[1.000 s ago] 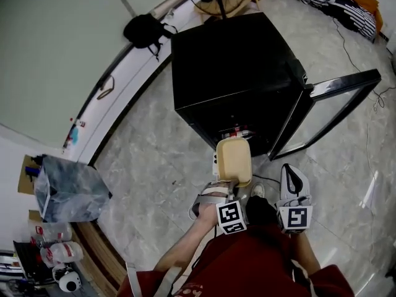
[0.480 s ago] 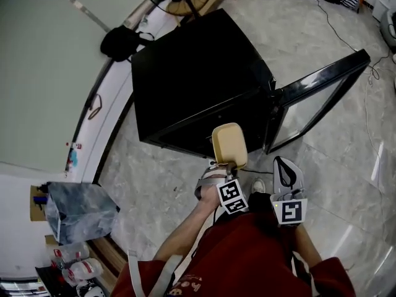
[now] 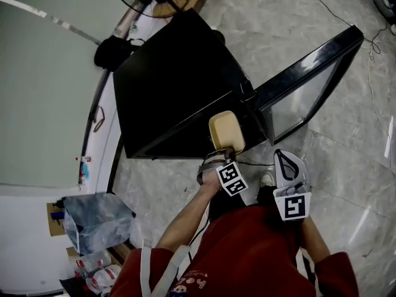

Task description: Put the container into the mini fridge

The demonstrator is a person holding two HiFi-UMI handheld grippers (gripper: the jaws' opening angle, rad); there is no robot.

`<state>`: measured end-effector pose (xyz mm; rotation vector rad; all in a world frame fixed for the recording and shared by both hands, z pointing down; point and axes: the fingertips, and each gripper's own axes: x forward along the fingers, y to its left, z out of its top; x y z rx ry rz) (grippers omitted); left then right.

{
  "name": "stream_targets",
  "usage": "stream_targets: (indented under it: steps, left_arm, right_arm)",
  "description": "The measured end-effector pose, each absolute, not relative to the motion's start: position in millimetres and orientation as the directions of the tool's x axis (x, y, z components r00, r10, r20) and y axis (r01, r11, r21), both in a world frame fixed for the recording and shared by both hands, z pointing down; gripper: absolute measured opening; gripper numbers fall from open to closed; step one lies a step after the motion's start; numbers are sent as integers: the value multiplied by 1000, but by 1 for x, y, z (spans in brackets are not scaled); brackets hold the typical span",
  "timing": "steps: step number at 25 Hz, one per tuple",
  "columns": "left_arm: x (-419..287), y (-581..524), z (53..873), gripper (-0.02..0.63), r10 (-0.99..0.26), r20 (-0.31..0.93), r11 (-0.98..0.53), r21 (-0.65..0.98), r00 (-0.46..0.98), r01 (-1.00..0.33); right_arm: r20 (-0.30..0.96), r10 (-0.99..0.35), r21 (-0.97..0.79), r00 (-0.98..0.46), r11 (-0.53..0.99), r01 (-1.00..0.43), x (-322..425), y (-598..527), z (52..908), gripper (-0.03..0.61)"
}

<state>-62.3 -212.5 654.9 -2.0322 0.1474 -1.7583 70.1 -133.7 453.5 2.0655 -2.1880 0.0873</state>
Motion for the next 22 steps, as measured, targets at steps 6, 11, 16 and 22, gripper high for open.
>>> stream_targets:
  steps: [6, 11, 16, 22]
  left_arm:
    - [-56, -242, 681, 31, -362, 915, -900, -392, 176, 190]
    - [-61, -262, 701, 32, -362, 919, -908, -386, 158, 162]
    - [-66, -281, 718, 34, -356, 922, -916, -377, 155, 137]
    - [-74, -304, 733, 37, -377, 915, -915, -392, 145, 91]
  right_arm:
    - [106, -994, 59, 16, -10, -998, 97, -141, 463, 0]
    - [126, -987, 34, 99, -96, -995, 109, -137, 475, 0]
    - [166, -980, 52, 105, -98, -994, 102, -129, 483, 0]
    - [198, -978, 81, 60, -45, -996, 82, -131, 488, 0]
